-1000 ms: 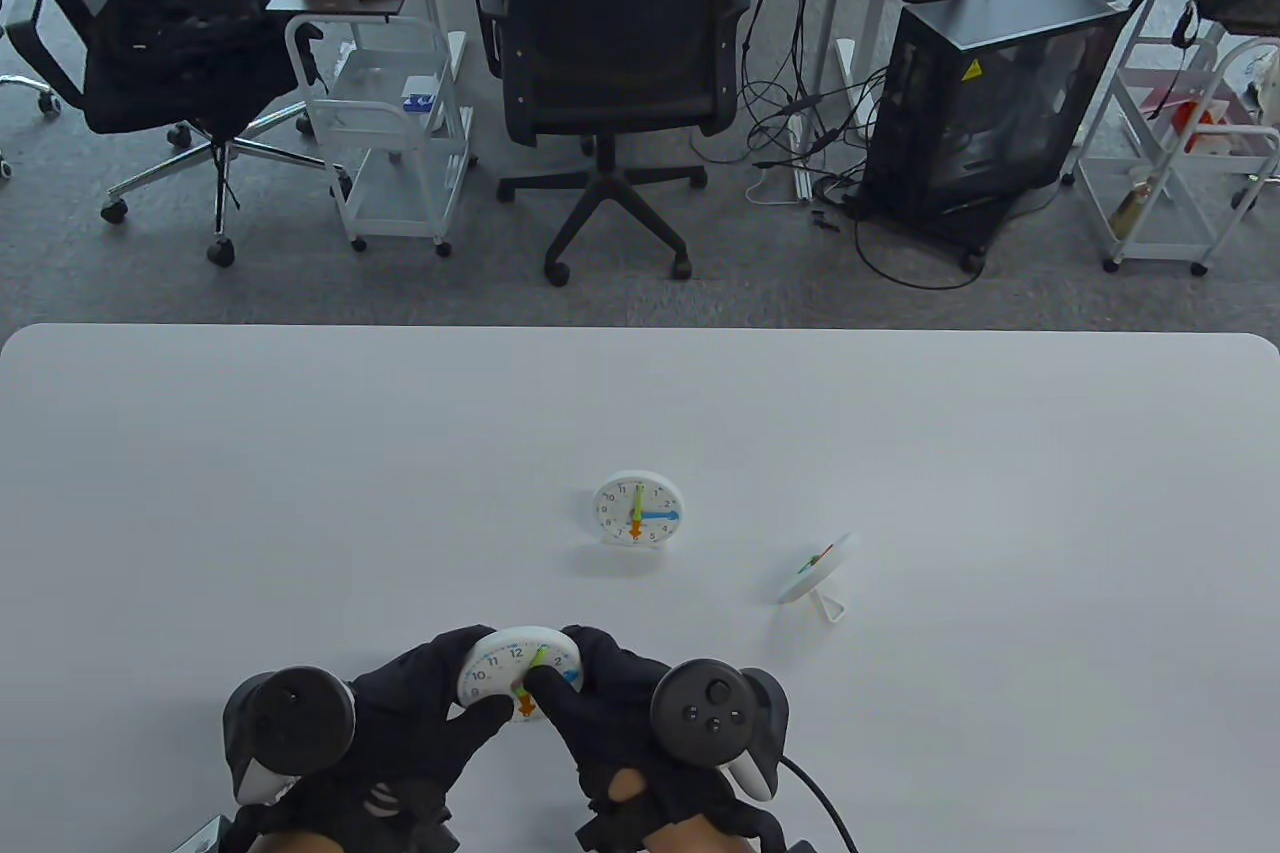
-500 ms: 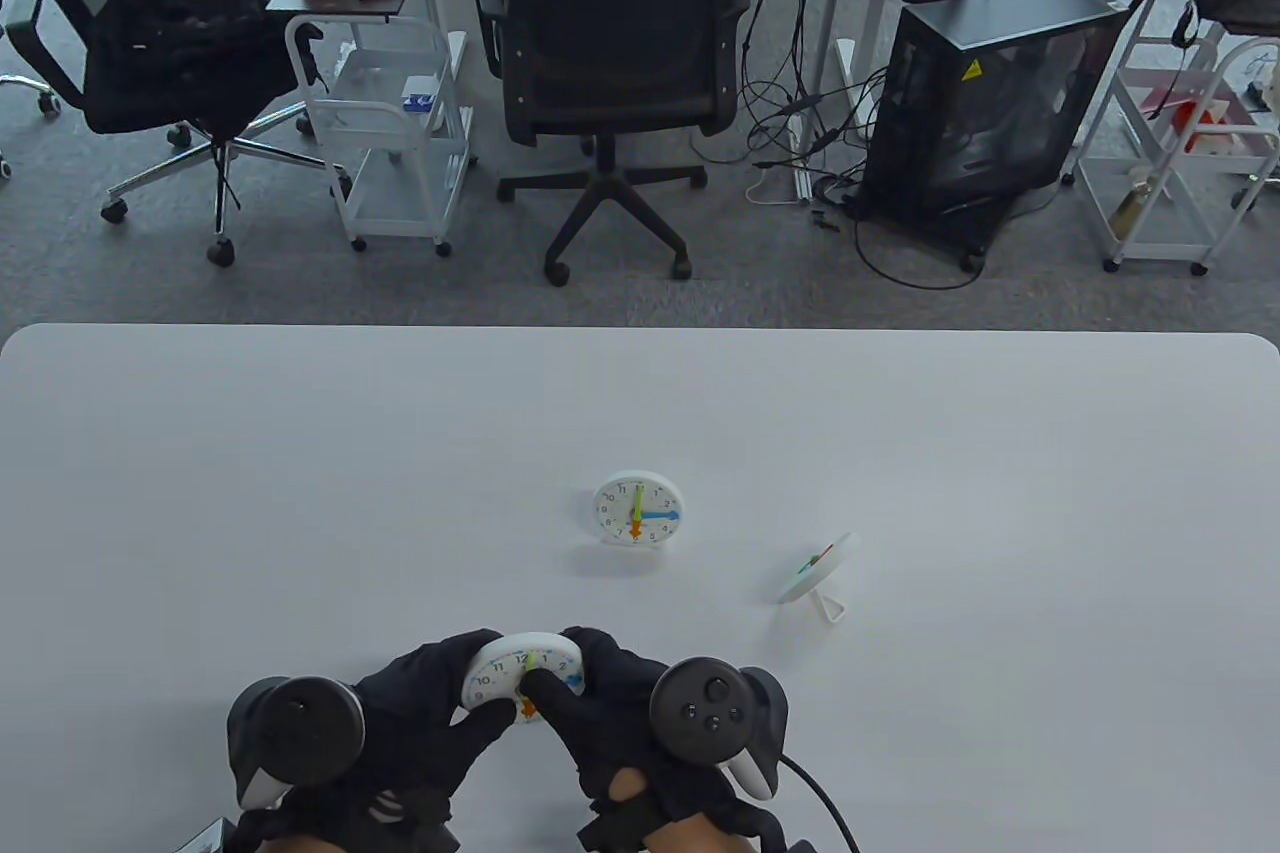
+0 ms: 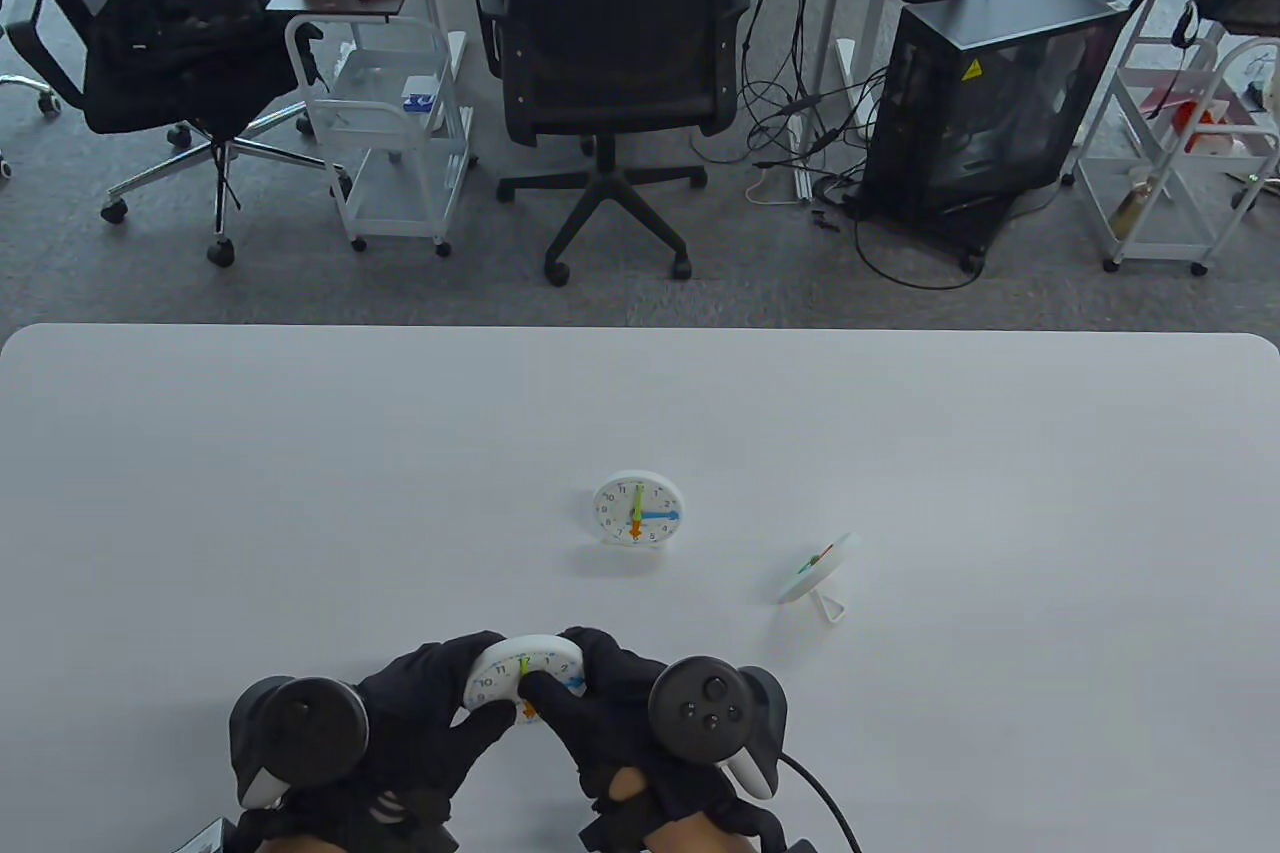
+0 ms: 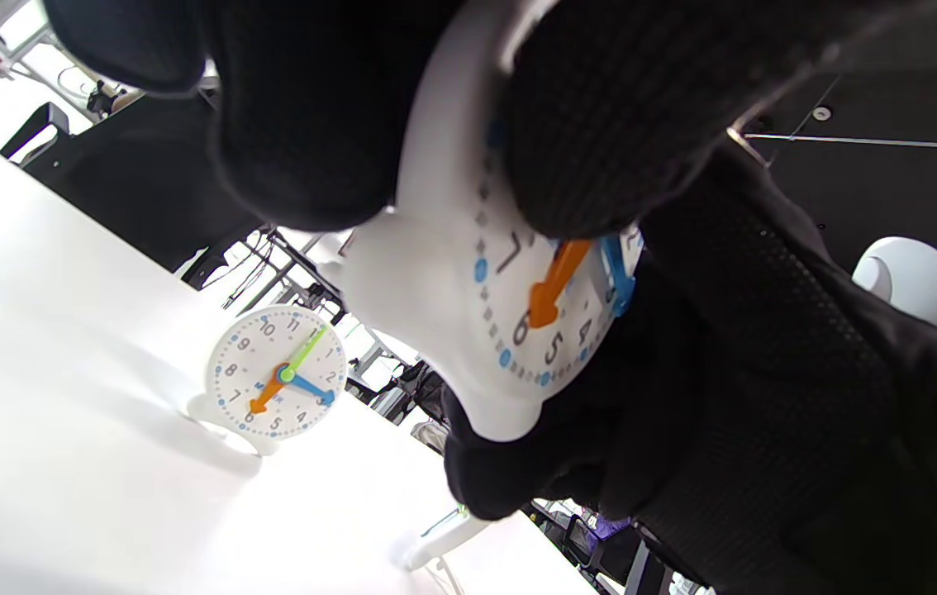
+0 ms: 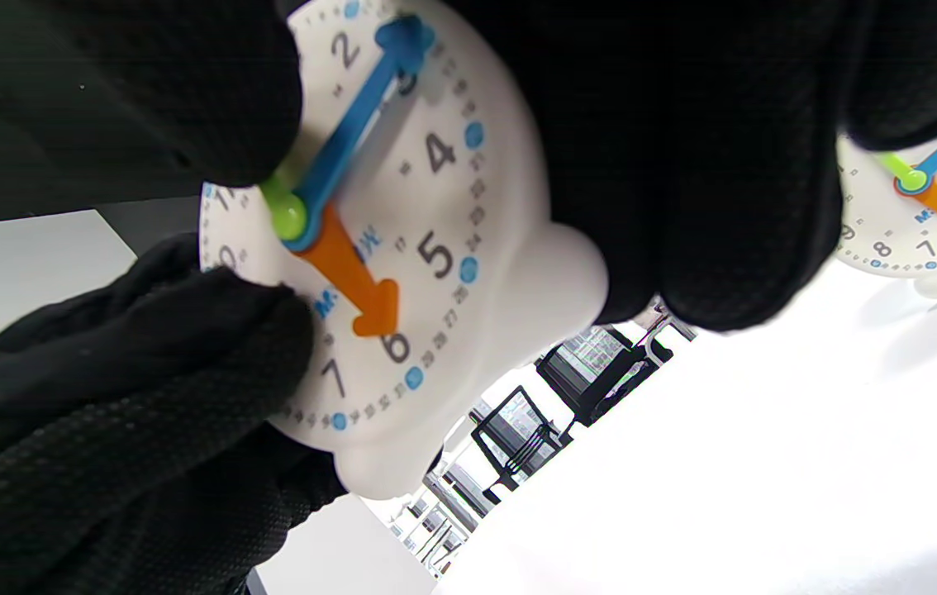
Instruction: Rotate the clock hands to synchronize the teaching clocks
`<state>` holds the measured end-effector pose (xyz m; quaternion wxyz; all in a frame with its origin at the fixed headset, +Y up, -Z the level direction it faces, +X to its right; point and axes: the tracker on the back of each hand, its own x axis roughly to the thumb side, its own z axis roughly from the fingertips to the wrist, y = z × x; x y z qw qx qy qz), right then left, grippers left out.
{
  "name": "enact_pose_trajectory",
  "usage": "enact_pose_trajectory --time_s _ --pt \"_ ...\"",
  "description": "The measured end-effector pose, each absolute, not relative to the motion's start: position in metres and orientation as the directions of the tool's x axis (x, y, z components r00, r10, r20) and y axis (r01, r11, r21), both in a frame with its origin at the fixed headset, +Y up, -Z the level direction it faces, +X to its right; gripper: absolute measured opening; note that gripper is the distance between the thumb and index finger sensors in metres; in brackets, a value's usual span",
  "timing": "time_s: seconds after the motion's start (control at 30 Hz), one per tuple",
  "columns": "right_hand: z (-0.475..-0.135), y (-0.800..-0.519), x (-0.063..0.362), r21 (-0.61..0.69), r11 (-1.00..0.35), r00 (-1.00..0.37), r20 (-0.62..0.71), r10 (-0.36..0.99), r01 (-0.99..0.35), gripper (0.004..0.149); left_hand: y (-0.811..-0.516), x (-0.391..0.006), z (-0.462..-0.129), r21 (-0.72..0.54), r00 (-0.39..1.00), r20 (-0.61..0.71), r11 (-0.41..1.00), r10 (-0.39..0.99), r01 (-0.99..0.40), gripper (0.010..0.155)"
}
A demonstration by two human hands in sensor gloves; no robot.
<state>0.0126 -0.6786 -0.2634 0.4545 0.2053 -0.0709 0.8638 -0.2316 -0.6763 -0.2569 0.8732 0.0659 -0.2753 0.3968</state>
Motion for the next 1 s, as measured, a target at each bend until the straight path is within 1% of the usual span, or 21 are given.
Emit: enact_pose_trajectory --time_s 0.1,0.17,0.27,0.33,0.53,0.73,0.9,1.0 --pt "-0.265 -0.679 0.014 0.067 -0.577 -0.500 0.423 0.755 -0.814 0.081 -0.679 -0.235 -0.263 -0.164 0.484 0.490 0.622 0.725 -0.766 0.058" --pt "-0.267 -0.680 0.016 0.086 -0.569 -0.489 0.418 0.766 -0.818 0.086 -0.681 -0.239 -0.269 -0.192 0.459 0.457 0.588 0.762 -0.786 0.056" --pt "-0.268 -0.680 0.018 0.083 -0.553 -0.477 0.412 0.777 -0.829 0.090 -0.686 -0.248 -0.279 -0.195 0.444 0.404 0.550 0.800 -0.812 0.054" --pt "-0.270 -0.680 0.022 0.056 -0.554 -0.485 0.413 0.770 -0.831 0.090 -0.690 -0.256 -0.286 -0.177 0.452 0.367 0.538 0.813 -0.824 0.053" --pt "-0.278 -0.676 0.047 -0.058 -0.505 -0.487 0.381 0.786 -0.861 0.088 -0.707 -0.281 -0.311 -0.124 0.489 0.231 0.524 0.841 -0.842 0.052" --pt "-0.285 -0.671 0.082 -0.226 -0.427 -0.482 0.344 0.806 -0.875 0.086 -0.727 -0.301 -0.330 -0.110 0.494 0.094 0.502 0.865 -0.858 0.050" --pt "-0.289 -0.666 0.109 -0.373 -0.411 -0.529 0.309 0.791 -0.832 0.083 -0.738 -0.308 -0.344 -0.093 0.472 0.031 0.473 0.881 -0.876 0.050" --pt "-0.291 -0.666 0.125 -0.446 -0.413 -0.561 0.273 0.782 -0.794 0.082 -0.745 -0.307 -0.356 -0.111 0.486 -0.012 0.482 0.874 -0.869 0.050"
